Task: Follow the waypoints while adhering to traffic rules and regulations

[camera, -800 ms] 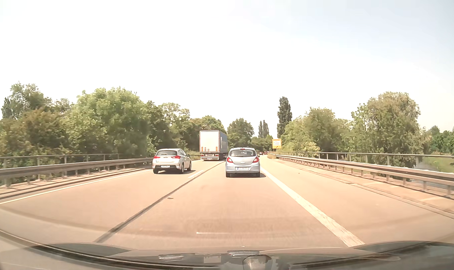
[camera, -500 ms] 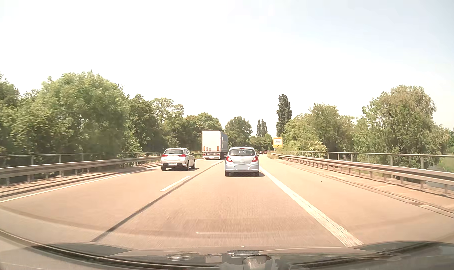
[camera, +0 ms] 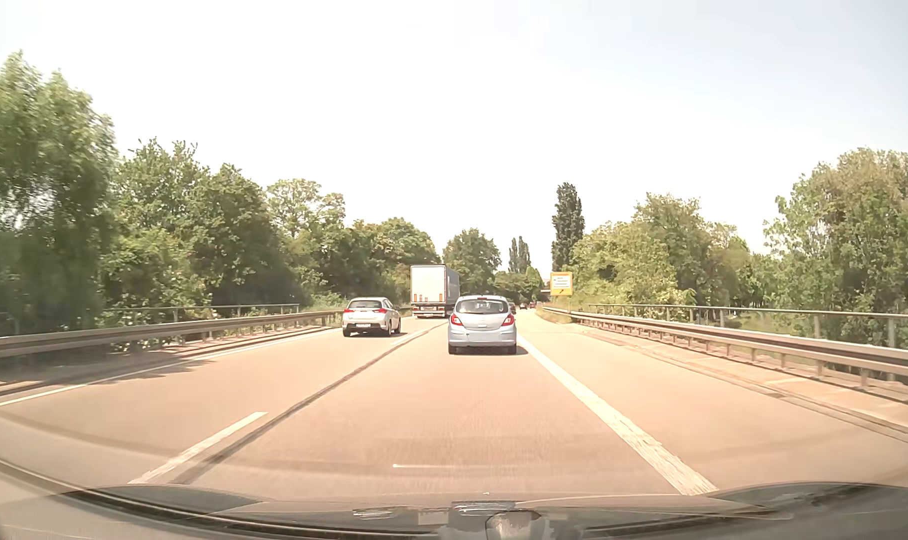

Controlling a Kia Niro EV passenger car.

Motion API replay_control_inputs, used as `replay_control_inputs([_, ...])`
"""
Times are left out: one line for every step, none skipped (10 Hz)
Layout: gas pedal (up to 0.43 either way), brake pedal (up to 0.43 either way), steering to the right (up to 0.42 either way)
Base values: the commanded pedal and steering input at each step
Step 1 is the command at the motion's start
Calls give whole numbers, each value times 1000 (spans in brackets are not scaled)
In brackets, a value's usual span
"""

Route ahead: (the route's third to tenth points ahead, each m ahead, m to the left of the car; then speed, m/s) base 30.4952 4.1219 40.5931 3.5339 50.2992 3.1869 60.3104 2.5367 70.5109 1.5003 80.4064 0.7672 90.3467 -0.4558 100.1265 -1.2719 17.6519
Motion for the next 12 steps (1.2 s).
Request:
replay_control_inputs([110, 0, 5])
replay_control_inputs([110, 0, 5])
replay_control_inputs([110, 0, 5])
replay_control_inputs([79, 0, 5])
replay_control_inputs([67, 0, 4])
replay_control_inputs([67, 0, 4])
replay_control_inputs([67, 0, 3])
replay_control_inputs([67, 0, 3])
replay_control_inputs([67, 0, 3])
replay_control_inputs([67, 0, 3])
replay_control_inputs([67, 0, 3])
replay_control_inputs([67, 0, 2])
